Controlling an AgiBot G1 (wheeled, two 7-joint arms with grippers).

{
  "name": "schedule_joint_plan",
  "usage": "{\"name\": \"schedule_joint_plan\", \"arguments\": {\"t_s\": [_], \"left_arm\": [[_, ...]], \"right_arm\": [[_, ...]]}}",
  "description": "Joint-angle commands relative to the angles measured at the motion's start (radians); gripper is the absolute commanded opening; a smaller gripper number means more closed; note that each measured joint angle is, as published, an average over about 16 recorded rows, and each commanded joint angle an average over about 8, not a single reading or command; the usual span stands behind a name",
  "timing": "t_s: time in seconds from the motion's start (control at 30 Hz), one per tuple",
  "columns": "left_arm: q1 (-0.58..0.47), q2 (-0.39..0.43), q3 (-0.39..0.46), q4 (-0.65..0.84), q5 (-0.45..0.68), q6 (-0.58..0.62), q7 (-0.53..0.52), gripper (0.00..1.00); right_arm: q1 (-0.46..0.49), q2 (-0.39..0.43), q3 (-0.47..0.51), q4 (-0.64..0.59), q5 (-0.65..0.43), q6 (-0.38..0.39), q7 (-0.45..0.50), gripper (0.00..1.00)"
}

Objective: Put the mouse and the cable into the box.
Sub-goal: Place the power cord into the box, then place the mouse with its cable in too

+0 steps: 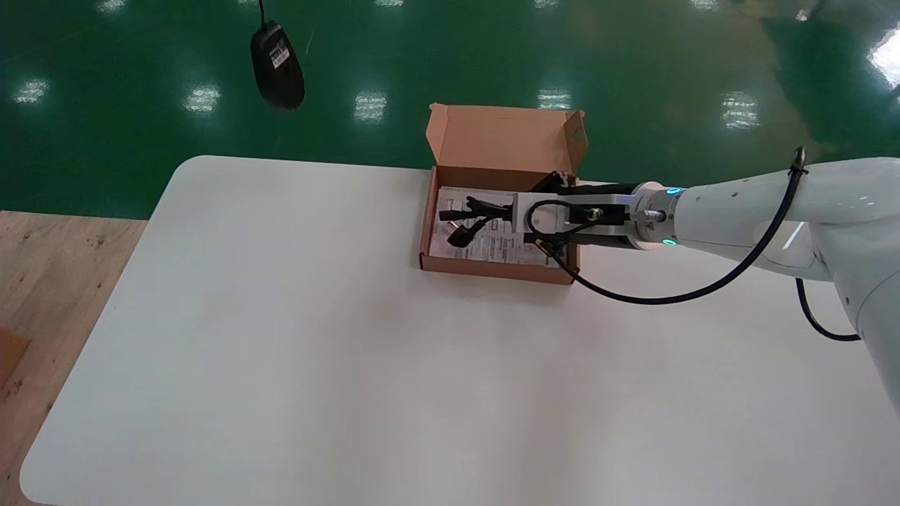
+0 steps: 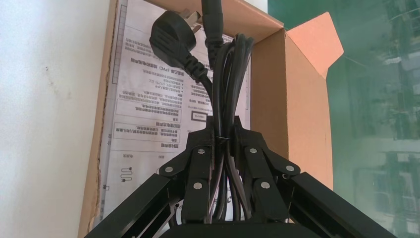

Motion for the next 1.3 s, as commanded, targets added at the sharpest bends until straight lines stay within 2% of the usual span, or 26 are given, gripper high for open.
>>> {"name": "schedule_joint_plan", "arguments": {"t_s": [0.03,0.23,0.4,0.73,0.9,1.03,1.13,1.3], "left_arm": [[0.007,-0.004,0.004,-0.023,0.006,-0.003,-0.012,0.0],[0.018,0.019,0.027,-0.047,0.031,-0.008,-0.05,0.0],[0.026,0.087,0.056,-0.016,0.045,0.017,-0.055,0.0],[0.046,0.313,0.085,0.188,0.029,0.042,0.085,0.0],[0.071,0.419,0.086,0.306,0.015,-0.025,0.153,0.0],[0.127,0.459,0.103,0.307,-0.013,-0.111,0.174,0.0],[0.187,0.465,0.136,0.27,-0.049,-0.178,0.148,0.0],[0.263,0.465,0.214,0.239,-0.106,-0.279,0.041,0.0]], "right_arm": [[0.001,0.0,-0.001,-0.002,-0.001,-0.007,0.0,1.0],[0.003,0.0,-0.003,-0.004,0.0,-0.009,0.0,1.0],[0.028,0.029,0.007,-0.01,0.017,-0.026,0.009,1.0],[0.139,0.226,0.033,-0.037,0.054,-0.221,0.033,1.0],[0.171,0.307,0.015,-0.052,0.027,-0.247,0.031,1.0],[0.187,0.361,0.001,-0.066,0.007,-0.255,0.033,1.0],[0.198,0.395,-0.008,-0.074,-0.006,-0.261,0.037,1.0],[0.218,0.439,-0.024,-0.08,-0.029,-0.272,0.043,1.0]]}}
